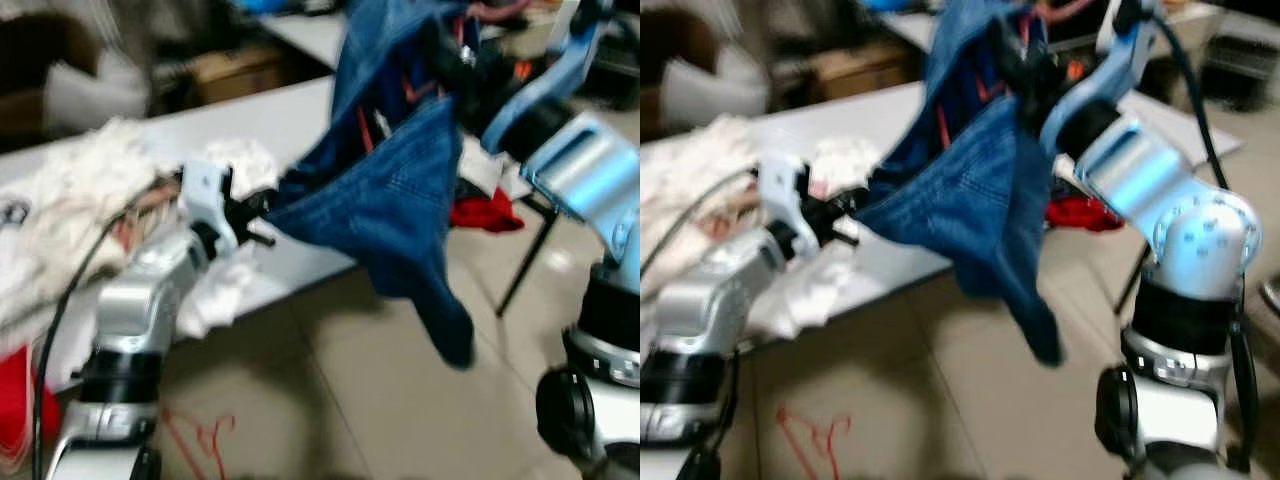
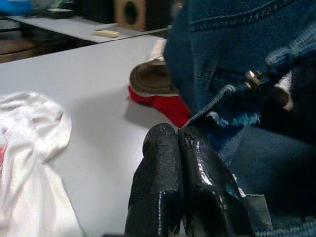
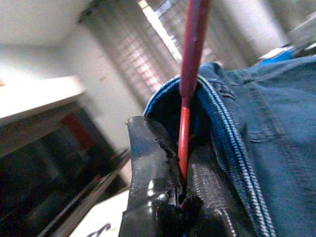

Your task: Hang hanger

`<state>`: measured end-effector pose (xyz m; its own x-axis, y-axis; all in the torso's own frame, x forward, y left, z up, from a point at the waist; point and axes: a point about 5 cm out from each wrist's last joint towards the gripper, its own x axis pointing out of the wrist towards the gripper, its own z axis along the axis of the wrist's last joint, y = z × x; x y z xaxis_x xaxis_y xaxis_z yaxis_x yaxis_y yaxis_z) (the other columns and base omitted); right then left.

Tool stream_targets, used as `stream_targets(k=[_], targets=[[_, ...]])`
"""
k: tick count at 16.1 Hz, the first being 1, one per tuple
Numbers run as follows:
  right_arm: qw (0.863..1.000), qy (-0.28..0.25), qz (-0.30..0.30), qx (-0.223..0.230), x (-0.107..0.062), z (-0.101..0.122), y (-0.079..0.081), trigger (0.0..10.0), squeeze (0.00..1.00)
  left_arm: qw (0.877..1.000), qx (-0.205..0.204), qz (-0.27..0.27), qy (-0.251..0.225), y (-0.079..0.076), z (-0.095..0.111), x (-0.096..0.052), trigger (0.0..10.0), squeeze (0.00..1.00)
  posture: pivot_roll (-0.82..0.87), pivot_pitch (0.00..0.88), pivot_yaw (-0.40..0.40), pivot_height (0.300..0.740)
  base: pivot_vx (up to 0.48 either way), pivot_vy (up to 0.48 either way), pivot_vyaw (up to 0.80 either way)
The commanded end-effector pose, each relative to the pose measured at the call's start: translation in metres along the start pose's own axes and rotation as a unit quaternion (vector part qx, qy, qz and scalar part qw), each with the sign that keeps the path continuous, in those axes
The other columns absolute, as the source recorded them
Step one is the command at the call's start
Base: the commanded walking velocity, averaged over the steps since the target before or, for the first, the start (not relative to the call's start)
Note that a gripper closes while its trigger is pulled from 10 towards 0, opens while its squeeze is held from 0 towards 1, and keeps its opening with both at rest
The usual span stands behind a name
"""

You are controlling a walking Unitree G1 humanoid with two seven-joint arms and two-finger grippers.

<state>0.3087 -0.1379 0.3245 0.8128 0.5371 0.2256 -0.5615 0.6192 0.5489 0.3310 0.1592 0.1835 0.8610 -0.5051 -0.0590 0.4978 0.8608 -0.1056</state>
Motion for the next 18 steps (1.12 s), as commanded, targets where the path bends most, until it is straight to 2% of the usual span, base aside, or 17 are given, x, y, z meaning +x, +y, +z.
stream_targets(k=[1, 2, 4, 5, 7, 9, 12, 14, 15, 16, 17, 18], targets=[[1.000, -0.005, 0.024, -0.003, -0.002, 0.005, 0.007, 10.0, 0.00, 1.000, 0.001, -0.005, -0.002, -0.004, 0.003, 0.000, 10.0, 0.00, -0.20, 0.000, 0.091, 0.740, 0.000, 0.000, 0.80], [1.000, -0.005, 0.026, -0.001, -0.002, 0.005, 0.005, 10.0, 0.00, 1.000, -0.005, -0.006, -0.001, -0.005, 0.004, -0.001, 10.0, 0.00, -0.20, 0.000, 0.095, 0.740, 0.000, 0.000, 0.80], [1.000, -0.006, 0.029, -0.002, -0.005, 0.007, 0.005, 10.0, 0.00, 0.999, 0.020, 0.002, 0.035, 0.002, -0.003, -0.005, 10.0, 0.00, -0.21, 0.000, 0.102, 0.740, 0.000, 0.000, 0.80], [1.000, -0.006, 0.030, -0.003, -0.007, 0.008, 0.005, 10.0, 0.00, 0.999, 0.025, 0.007, 0.046, 0.009, -0.005, -0.009, 10.0, 1.00, -0.21, 0.000, 0.103, 0.740, 0.000, 0.000, 0.80], [1.000, -0.004, 0.029, -0.001, -0.013, 0.007, 0.003, 10.0, 0.00, 0.998, 0.010, -0.030, 0.046, 0.014, -0.004, -0.019, 10.0, 1.00, -0.20, 0.000, 0.098, 0.740, 0.000, 0.000, 0.80], [1.000, 0.002, 0.027, 0.000, -0.017, 0.004, 0.001, 10.0, 0.00, 0.997, -0.037, -0.066, 0.024, 0.012, 0.005, -0.025, 10.0, 1.00, -0.20, 0.000, 0.097, 0.740, 0.000, 0.000, 0.80], [1.000, 0.017, 0.022, 0.003, -0.021, -0.003, 0.000, 10.0, 0.00, 0.980, -0.154, -0.122, -0.036, 0.014, 0.024, -0.034, 10.0, 1.00, -0.20, 0.000, 0.096, 0.740, 0.000, 0.000, 0.80], [0.999, 0.032, 0.031, -0.006, -0.023, -0.006, 0.002, 10.0, 0.00, 0.968, -0.189, -0.138, -0.095, 0.023, 0.039, -0.048, 10.0, 1.00, -0.21, 0.000, 0.097, 0.740, 0.000, 0.000, 0.80], [0.999, 0.038, 0.035, -0.010, -0.023, -0.006, 0.004, 10.0, 0.00, 0.967, -0.188, -0.131, -0.111, 0.030, 0.043, -0.061, 10.0, 1.00, -0.20, 0.000, 0.091, 0.740, 0.000, 0.000, 0.80], [0.998, 0.044, 0.038, -0.011, -0.023, -0.007, 0.005, 10.0, 0.00, 0.973, -0.177, -0.104, -0.109, 0.041, 0.042, -0.073, 10.0, 1.00, -0.20, 0.000, 0.079, 0.740, 0.000, 0.000, 0.80], [0.998, 0.051, 0.040, -0.012, -0.023, -0.009, 0.005, 10.0, 0.00, 0.979, -0.161, -0.075, -0.098, 0.049, 0.039, -0.081, 10.0, 0.80, -0.19, 0.000, 0.070, 0.740, 0.000, 0.000, 0.80], [0.997, 0.061, 0.044, -0.014, -0.023, -0.011, 0.006, 10.0, 0.00, 0.987, -0.138, -0.036, -0.079, 0.056, 0.034, -0.087, 10.0, 0.00, -0.18, 0.000, 0.058, 0.740, 0.000, 0.000, 0.80]])
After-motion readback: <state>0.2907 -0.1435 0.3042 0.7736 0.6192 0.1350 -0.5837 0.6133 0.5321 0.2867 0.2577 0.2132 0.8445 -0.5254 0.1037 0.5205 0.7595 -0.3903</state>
